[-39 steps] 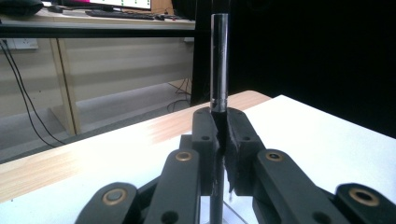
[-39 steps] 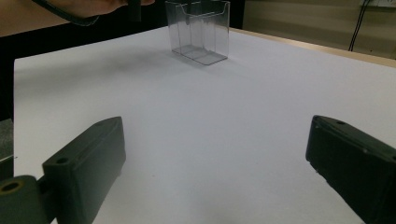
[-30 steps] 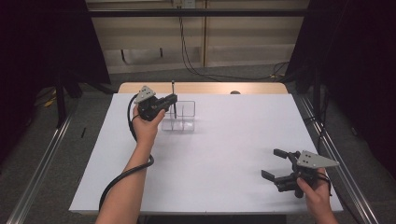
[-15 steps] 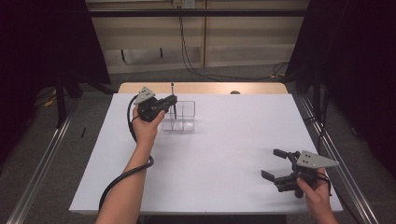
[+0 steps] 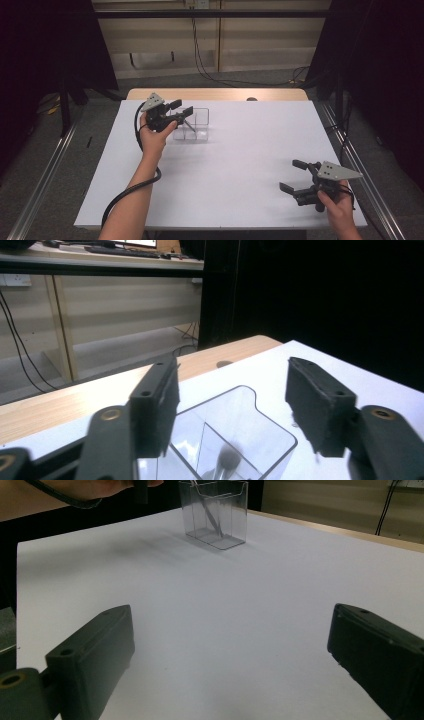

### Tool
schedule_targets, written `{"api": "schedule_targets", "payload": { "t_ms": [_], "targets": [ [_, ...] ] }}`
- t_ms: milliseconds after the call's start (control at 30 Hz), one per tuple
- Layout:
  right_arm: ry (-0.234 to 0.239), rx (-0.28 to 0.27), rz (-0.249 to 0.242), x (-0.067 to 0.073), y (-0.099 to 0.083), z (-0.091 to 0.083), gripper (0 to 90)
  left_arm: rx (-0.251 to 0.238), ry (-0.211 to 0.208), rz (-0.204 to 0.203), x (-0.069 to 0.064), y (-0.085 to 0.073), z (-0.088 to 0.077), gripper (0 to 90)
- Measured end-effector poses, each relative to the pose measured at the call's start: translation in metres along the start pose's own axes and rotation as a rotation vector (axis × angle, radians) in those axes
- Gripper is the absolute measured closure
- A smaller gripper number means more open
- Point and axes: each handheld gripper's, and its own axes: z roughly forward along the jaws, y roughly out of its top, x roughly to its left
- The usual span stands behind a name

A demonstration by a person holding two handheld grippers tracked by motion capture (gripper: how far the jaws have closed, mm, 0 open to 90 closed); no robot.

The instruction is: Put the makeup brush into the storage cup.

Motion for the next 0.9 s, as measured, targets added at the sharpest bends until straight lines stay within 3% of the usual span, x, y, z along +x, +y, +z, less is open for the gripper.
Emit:
{"api": "schedule_targets", "payload": {
  "t_ms": [267,300,333,700,900],
  "targets": [
    [0.001,0.003,-0.002,0.0,0.0,0.0,4.6,-0.008,-0.019,-0.01,-0.001,0.0,-0.005,19.2],
    [0.002,0.003,-0.002,0.0,0.0,0.0,4.6,-0.006,-0.018,0.004,0.0,0.001,-0.006,16.8],
    [0.002,0.003,-0.002,0.0,0.0,0.0,4.6,-0.009,-0.024,-0.009,-0.001,0.001,-0.006,15.4],
    [0.002,0.002,-0.003,0.0,0.0,0.001,4.6,-0.027,-0.049,-0.023,-0.002,-0.001,-0.013,3.7],
    [0.001,0.003,-0.003,0.0,0.001,0.001,4.6,-0.029,-0.068,0.001,-0.003,-0.004,-0.018,0.7]
  ]
}}
